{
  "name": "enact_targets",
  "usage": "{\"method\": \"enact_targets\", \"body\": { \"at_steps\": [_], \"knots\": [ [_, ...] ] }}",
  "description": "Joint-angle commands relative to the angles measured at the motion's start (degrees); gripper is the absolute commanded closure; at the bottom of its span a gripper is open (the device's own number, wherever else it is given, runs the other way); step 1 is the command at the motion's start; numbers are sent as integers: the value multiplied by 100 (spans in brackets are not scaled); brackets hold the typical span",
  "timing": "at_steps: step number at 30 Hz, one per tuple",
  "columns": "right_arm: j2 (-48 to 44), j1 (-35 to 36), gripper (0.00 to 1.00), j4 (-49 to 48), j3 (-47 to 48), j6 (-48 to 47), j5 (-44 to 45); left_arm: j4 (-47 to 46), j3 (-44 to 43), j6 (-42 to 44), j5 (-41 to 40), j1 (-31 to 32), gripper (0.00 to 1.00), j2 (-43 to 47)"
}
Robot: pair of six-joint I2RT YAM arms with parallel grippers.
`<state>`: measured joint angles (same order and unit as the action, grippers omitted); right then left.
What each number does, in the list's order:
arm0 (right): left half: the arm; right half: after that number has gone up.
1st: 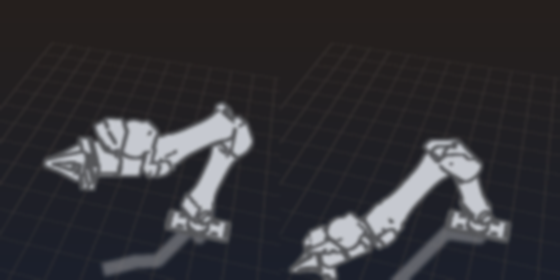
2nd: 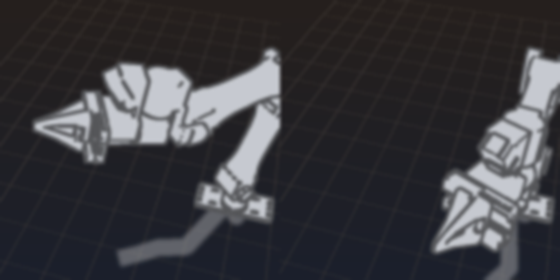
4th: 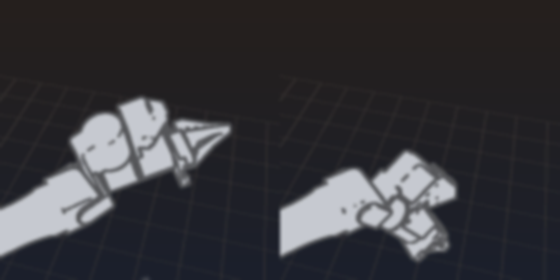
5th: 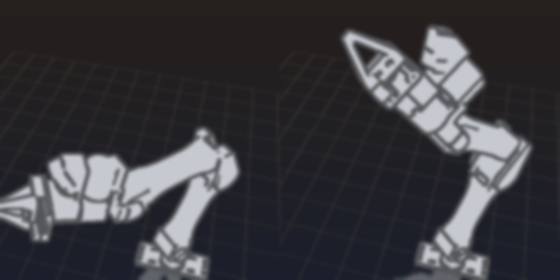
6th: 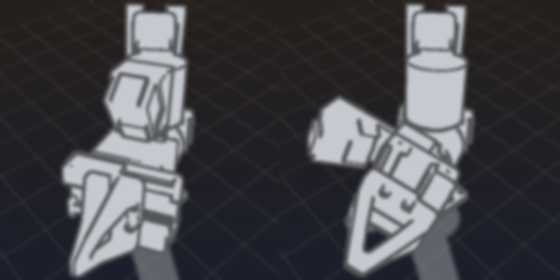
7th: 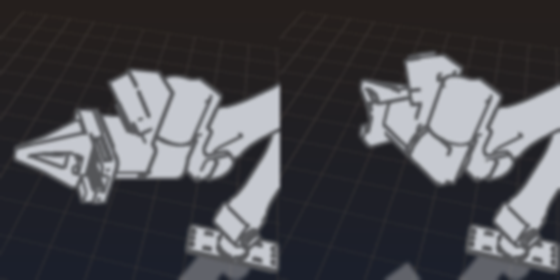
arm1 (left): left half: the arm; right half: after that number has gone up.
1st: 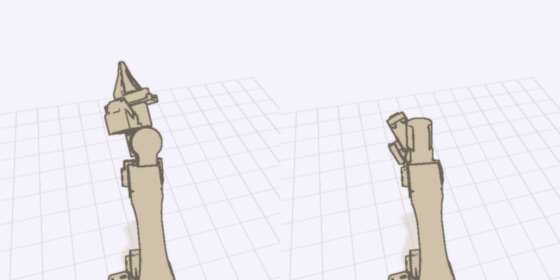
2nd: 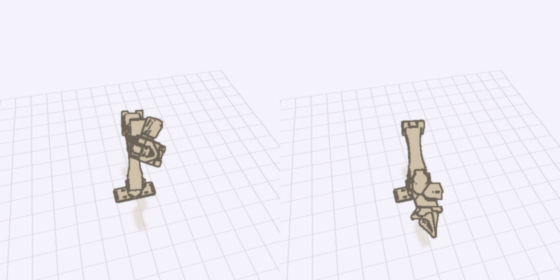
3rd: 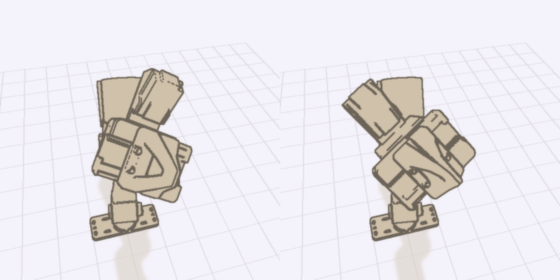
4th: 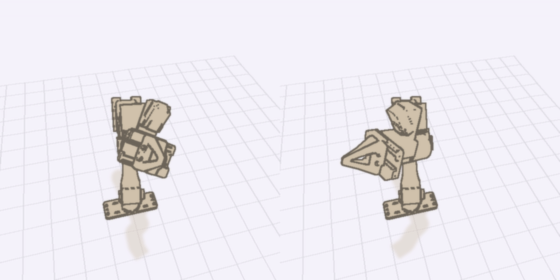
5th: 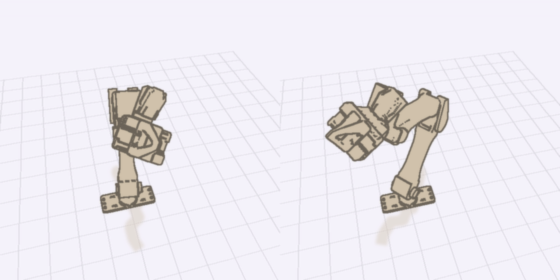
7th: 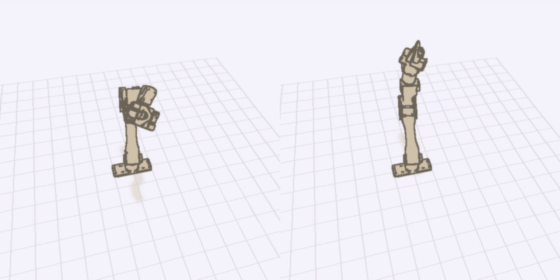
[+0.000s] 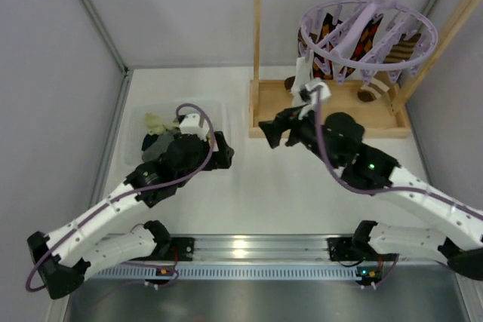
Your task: Remove the socks clipped to the hanger
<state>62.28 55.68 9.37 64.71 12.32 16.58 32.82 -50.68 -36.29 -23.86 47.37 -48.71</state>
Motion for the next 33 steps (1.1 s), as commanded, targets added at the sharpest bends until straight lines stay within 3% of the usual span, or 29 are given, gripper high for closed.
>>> {"method": "enact_targets", "body": {
  "at_steps": [1,2,7,11,18,25,28,29,31,32,33],
  "knots": [
    [-1388,-31,18,591,-572,166,390,-2769,304,665,1558,17,1,-724],
    [-1655,-40,16,949,-704,192,364,-3433,295,894,1881,17,1,-910],
    [-3262,-40,11,1875,-854,218,487,-4605,-196,1870,2105,9,1,-2446],
    [-4030,-31,10,2314,-863,245,513,-5653,-618,2118,2718,-333,1,-3492],
    [-4654,-31,8,2956,-758,210,539,-6024,-2094,2319,3544,-545,1,-4786],
    [-4716,-31,8,2826,-890,219,250,-6024,-3369,2328,3431,-554,2,-5762],
    [-4690,-31,8,2772,-907,236,162,-6024,-3624,2285,3441,-554,22,-5974],
    [-4681,-31,8,2764,-907,227,161,-6024,-3634,2241,3414,-554,47,-5984],
    [-4629,-31,8,2737,-890,227,153,-6024,-3581,2180,3318,-545,72,-5975],
    [-4611,-22,9,2694,-872,201,153,-6024,-3564,2144,3222,-536,93,-5957],
    [-4567,-31,9,2667,-863,201,170,-6024,-3511,2127,3186,-528,100,-5931]
  ]
}}
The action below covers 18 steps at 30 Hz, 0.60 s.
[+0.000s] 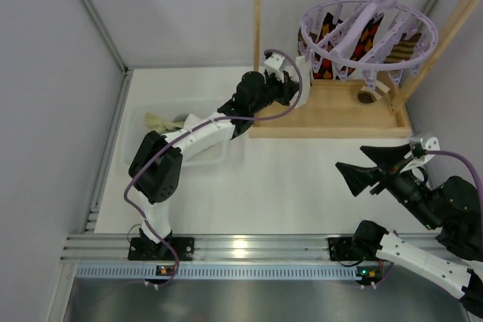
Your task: Remove the socks clipped to the hanger
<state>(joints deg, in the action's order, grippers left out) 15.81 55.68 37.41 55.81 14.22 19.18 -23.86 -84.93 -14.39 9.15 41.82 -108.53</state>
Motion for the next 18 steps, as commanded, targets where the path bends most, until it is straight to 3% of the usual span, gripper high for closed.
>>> {"method": "enact_targets", "body": {
  "at_steps": [1,6,10,18],
  "knots": [
    [97,-31,9,-181,44,2,-72,-357,-51,-55,-219,62,100,77],
    [413,-22,10,-497,281,72,296,-357,318,428,-1587,536,100,533],
    [870,-31,13,-542,789,116,840,-356,661,718,-2556,1300,100,807],
    [1783,-22,15,-375,2046,-59,2063,-348,522,1192,-4455,2321,100,799]
  ]
}}
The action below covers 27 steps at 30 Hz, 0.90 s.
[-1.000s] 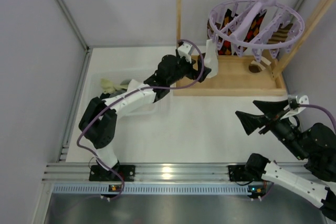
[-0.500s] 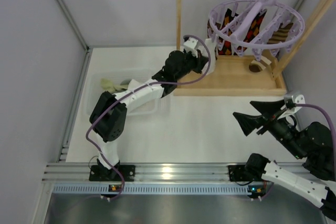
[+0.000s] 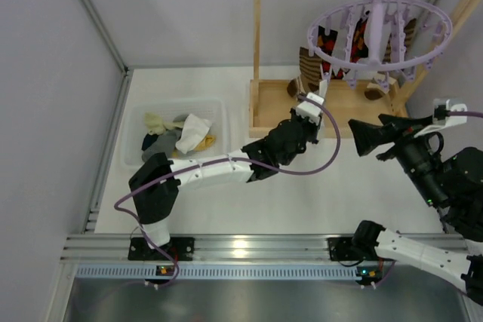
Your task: Remove the socks clipped to the hanger
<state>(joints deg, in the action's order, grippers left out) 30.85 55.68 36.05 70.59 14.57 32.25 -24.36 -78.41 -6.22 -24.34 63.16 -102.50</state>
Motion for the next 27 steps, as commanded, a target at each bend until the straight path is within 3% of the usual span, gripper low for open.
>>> {"method": "enact_targets", "body": {
  "at_steps": [1,5,7,13,16,22,27],
  "knots": [
    [394,-22,15,-169,718,-129,930,-297,-183,471,-1239,345,100,99],
    [729,-31,15,-98,1377,-235,1169,-306,-403,789,-1784,619,100,-164],
    [1044,-31,16,24,1641,-331,1266,-306,-456,806,-1741,663,100,-226],
    [2775,-31,16,1421,3757,-752,1616,-306,-465,710,-1583,707,100,-288],
    [3339,-110,20,1693,4163,-780,1619,-306,-403,640,-1417,707,100,-209],
    [3893,-1111,25,1791,4043,-525,434,-306,-245,455,-1267,724,100,-34],
    [4130,-1577,30,1580,3805,-420,-26,-306,-183,507,-1240,733,100,28]
  ]
}}
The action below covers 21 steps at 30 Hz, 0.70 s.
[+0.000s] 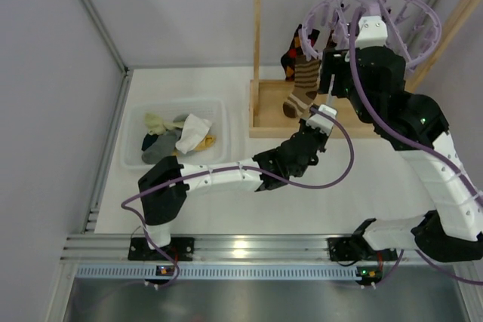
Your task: Remove the socks clipped to the hanger
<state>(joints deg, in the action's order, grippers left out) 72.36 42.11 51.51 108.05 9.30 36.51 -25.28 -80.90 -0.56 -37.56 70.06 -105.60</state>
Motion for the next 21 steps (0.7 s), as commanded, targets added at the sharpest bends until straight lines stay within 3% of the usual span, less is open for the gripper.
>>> {"method": "enact_targets", "body": {
  "at_steps": [1,9,21],
  "knots": [
    [24,-238,30,18,23,124,-504,-214,75,-50,74,43,100,347],
    [191,-764,35,-325,-521,362,-742,-214,171,-120,144,43,100,435],
    [191,-923,36,-1055,-1198,573,-373,-214,128,-173,346,51,100,391]
  ]
}}
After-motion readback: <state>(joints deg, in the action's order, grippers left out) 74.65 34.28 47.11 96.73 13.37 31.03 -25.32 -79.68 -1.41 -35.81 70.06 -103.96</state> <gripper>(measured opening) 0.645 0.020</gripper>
